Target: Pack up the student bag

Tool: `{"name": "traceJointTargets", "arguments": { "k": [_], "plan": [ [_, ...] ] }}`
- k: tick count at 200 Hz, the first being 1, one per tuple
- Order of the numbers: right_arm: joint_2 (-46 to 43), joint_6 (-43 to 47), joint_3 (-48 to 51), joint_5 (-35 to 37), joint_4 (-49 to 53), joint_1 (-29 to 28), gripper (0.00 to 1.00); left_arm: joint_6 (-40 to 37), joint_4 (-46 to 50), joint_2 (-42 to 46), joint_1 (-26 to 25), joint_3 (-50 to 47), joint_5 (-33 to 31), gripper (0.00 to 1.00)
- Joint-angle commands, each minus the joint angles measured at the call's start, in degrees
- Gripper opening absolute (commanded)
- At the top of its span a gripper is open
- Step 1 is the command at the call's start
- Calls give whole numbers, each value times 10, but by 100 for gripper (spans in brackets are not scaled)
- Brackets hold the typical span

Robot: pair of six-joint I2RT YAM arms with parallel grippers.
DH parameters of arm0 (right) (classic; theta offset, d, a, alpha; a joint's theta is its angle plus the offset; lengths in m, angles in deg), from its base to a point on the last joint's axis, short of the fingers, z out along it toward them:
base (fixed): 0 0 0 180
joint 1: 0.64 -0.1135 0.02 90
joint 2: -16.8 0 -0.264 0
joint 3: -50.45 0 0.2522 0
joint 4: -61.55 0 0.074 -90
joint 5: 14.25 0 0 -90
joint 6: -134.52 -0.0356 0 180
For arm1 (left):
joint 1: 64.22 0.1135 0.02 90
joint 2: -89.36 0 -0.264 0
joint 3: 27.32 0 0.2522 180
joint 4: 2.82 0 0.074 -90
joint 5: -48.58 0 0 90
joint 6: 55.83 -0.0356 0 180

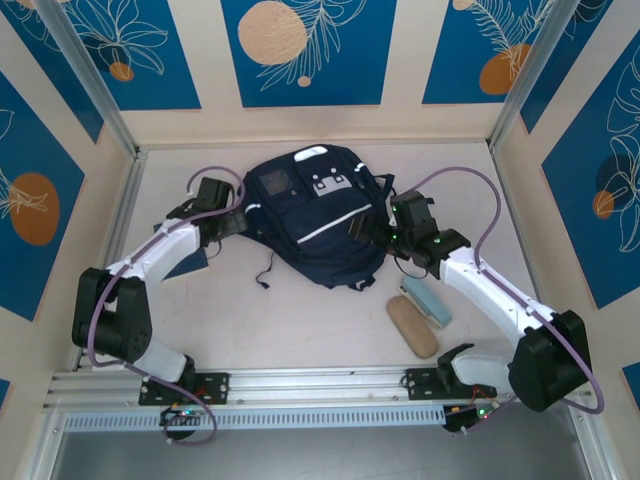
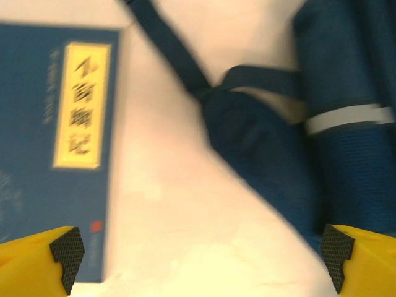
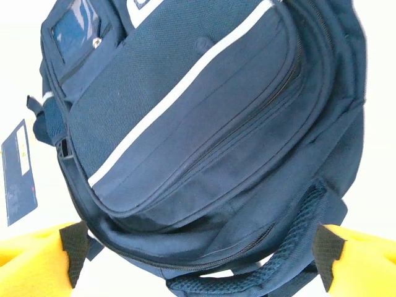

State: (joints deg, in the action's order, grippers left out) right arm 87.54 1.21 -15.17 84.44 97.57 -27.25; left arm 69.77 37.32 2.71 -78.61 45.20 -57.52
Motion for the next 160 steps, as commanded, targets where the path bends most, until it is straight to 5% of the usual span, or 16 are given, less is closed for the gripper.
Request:
{"name": "traceJointTargets", "arguments": {
  "k": [1, 57, 160],
  "plan": [
    [11, 7, -26, -38, -6, -10, 97, -6, 0, 18, 33, -31, 15, 100],
    [40, -3, -46, -52, 0, -30, 97, -60, 10, -48, 91, -10, 62, 100],
    [49, -29, -51, -62, 5, -45, 96, -42, 16, -147, 85, 4, 132, 93]
  ]
}}
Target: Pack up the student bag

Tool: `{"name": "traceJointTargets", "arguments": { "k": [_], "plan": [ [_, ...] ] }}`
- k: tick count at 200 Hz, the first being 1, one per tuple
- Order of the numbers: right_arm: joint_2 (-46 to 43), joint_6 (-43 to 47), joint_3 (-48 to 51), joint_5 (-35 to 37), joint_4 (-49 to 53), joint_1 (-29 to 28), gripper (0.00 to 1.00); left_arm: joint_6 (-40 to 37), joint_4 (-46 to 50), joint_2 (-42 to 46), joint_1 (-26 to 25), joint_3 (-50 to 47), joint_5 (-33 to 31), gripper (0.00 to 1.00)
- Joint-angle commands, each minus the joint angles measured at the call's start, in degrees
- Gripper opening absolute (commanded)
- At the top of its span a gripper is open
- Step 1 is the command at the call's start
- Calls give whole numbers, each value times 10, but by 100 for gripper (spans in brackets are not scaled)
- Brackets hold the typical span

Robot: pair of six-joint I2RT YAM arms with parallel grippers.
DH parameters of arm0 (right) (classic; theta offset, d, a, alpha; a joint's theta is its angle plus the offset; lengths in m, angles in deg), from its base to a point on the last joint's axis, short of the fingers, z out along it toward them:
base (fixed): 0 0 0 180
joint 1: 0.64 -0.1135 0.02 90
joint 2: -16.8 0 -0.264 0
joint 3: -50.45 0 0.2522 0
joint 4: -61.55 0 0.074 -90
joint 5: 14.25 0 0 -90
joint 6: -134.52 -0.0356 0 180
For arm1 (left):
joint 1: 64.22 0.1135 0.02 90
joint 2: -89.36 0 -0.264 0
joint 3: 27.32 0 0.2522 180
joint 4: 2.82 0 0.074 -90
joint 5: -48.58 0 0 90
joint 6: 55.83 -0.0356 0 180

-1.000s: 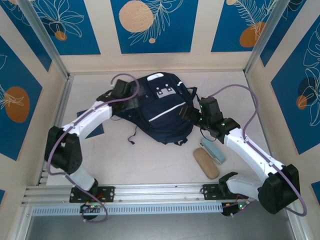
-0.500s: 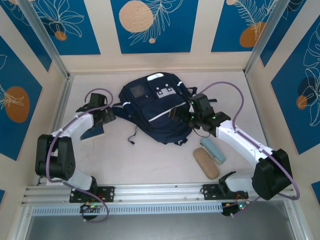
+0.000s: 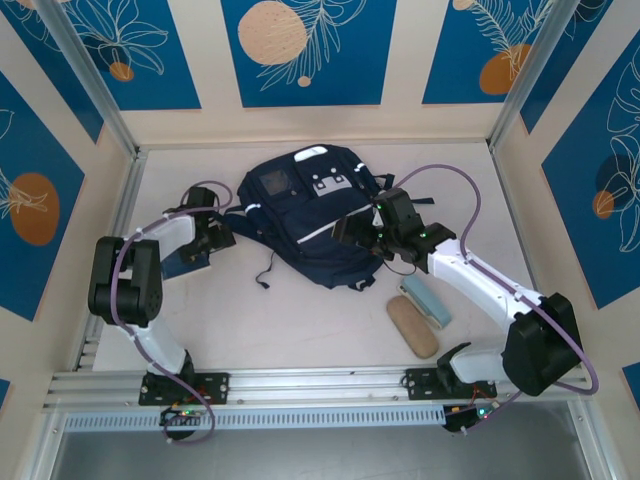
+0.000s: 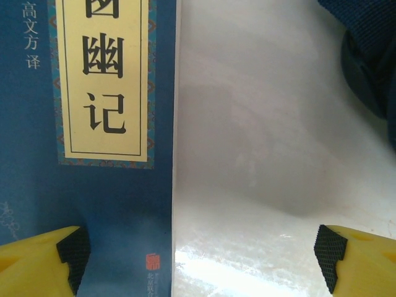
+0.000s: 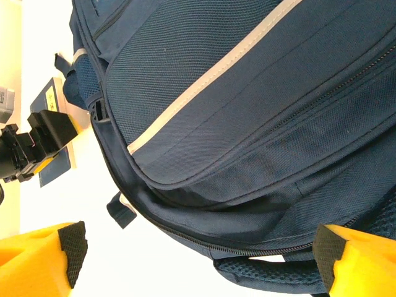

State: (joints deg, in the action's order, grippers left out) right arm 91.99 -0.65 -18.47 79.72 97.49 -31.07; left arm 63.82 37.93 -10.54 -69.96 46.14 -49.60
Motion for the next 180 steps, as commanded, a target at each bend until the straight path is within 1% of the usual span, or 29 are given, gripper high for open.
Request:
{"name": "traceJointTargets", "arguments": {
  "k": [1, 23, 57, 77, 98, 131, 150, 166, 180],
  "plan": [
    [4, -10, -18, -15, 6, -7, 96, 18, 10, -14, -3, -6, 54, 93],
    [6, -12, -22, -12, 9, -8, 95, 32, 11, -6, -23, -19, 79, 91],
    [12, -19, -25, -11, 11, -8, 95, 56, 13, 21, -83, -47, 106, 89],
    [14, -22, -24, -11, 11, -10, 95, 101, 17, 45, -127, -76, 109, 89],
    [19, -25, -21, -10, 6, -13, 95, 155, -8, 85, -179, -127, 114, 90],
    [33, -27, -29, -11, 5, -22, 94, 242, -40, 155, -242, -207, 125, 91],
    [43, -25, -41, -6, 10, -33, 94, 280, -42, 185, -281, -229, 127, 91],
    [56, -22, -60, -10, 21, -41, 93, 302, -31, 207, -304, -234, 122, 91],
    [64, -22, -75, -10, 31, -48, 93, 304, -19, 228, -307, -231, 119, 91]
  ]
}}
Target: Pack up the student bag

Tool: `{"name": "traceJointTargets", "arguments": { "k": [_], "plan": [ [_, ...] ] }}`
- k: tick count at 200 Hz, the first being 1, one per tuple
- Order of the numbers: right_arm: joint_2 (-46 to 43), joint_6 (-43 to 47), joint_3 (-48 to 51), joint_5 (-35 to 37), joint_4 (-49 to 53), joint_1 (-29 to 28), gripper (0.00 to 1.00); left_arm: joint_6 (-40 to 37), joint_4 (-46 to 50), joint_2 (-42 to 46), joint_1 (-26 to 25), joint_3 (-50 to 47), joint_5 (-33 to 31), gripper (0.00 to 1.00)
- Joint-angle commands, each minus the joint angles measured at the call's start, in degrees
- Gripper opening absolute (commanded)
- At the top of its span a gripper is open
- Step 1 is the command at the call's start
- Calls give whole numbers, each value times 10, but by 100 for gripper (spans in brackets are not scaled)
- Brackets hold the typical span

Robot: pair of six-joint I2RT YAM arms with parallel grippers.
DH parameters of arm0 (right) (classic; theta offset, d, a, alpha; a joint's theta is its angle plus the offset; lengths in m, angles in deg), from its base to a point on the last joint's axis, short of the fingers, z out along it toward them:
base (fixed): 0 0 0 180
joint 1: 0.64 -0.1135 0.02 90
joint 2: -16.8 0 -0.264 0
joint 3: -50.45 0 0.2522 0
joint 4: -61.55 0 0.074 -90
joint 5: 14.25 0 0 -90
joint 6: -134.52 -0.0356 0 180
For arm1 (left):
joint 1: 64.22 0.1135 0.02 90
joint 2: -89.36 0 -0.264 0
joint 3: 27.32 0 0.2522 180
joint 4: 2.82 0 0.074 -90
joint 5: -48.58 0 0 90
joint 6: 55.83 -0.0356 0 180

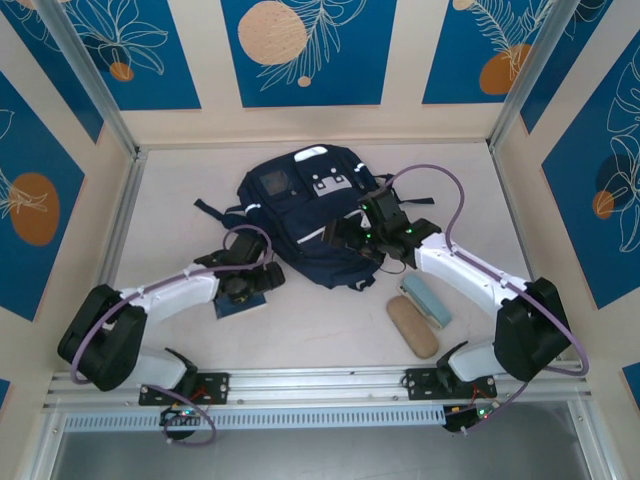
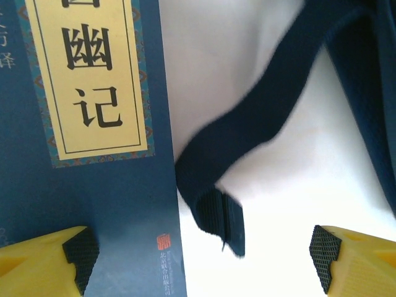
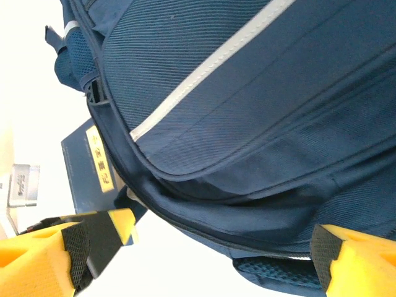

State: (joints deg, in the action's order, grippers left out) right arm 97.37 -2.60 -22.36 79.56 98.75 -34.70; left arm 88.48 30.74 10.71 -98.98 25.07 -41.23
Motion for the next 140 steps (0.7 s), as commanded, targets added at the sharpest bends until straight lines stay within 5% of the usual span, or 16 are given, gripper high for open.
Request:
{"name": "traceJointTargets", "arguments": {
  "k": [1, 65, 100, 140],
  "plan": [
    [12, -3, -37, -9, 19, -13, 93, 57, 54, 17, -17, -20, 34, 91],
    [68, -14, -100, 18, 51, -86, 86, -66, 199, 139, 61, 53, -90, 99],
    [148, -15, -165, 12, 63, -144, 68, -104, 215, 198, 169, 25, -67, 98],
    [259, -19, -283, 13, 119, -201, 52, -105, 217, 206, 221, -11, -29, 94]
  ]
}}
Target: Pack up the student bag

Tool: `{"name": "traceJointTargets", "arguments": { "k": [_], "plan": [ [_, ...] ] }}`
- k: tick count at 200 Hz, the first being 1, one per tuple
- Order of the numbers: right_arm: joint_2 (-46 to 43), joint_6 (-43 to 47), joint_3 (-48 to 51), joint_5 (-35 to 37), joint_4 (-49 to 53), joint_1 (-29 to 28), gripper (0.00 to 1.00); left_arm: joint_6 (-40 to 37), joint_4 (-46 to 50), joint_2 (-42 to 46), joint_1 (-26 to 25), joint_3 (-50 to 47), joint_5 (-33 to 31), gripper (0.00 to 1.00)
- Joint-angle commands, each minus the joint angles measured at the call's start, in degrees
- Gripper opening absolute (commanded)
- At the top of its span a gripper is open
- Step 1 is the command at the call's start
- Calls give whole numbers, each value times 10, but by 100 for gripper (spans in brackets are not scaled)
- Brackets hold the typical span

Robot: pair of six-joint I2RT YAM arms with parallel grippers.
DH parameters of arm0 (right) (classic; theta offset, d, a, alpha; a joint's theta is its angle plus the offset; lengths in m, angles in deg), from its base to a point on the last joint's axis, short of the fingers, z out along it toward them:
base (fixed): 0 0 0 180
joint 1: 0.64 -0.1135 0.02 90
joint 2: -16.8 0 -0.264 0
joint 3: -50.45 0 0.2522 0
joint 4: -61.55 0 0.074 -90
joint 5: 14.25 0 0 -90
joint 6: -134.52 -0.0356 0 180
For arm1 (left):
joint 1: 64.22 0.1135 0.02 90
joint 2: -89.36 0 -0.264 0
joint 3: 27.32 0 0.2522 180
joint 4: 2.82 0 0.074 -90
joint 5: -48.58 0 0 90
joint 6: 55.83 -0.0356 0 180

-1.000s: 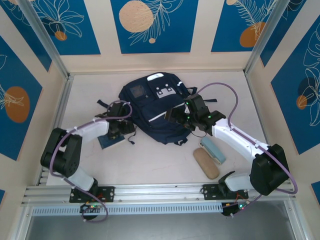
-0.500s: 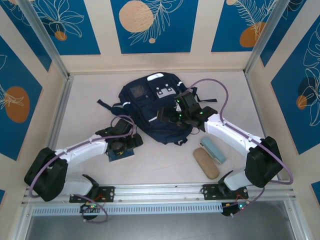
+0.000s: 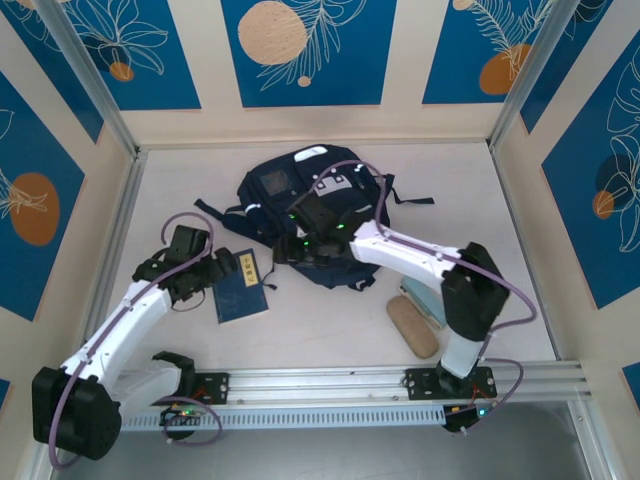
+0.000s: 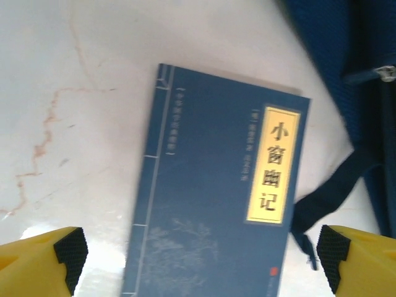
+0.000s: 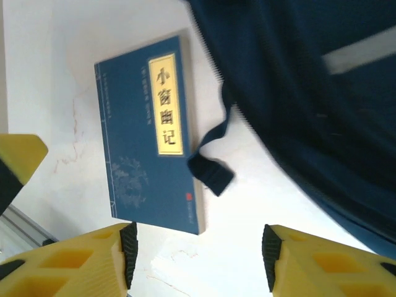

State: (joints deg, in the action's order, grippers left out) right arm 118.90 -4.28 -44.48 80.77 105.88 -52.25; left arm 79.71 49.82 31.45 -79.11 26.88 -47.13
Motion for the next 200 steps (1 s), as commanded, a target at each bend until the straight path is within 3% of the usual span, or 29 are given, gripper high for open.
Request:
{"name": "traceJointTargets", "arguments": {
  "k": [1, 58, 112, 164, 200],
  "plan": [
    [48, -2, -64, 1, 48, -27, 52, -17, 26, -2, 23, -31, 31, 94],
    [206, -1, -221, -40, 89, -43, 44, -10, -16, -32, 48, -79, 64, 87],
    [326, 9, -354, -3, 165, -39, 44, -10, -40, -57, 54, -94, 74, 77],
    [337, 20, -342, 22, 175, -33, 47, -18, -56, -78, 55, -92, 98, 74],
    [343, 39, -338, -17, 166, -32, 38, -31, -57, -95, 55, -80, 113, 72]
  ]
}}
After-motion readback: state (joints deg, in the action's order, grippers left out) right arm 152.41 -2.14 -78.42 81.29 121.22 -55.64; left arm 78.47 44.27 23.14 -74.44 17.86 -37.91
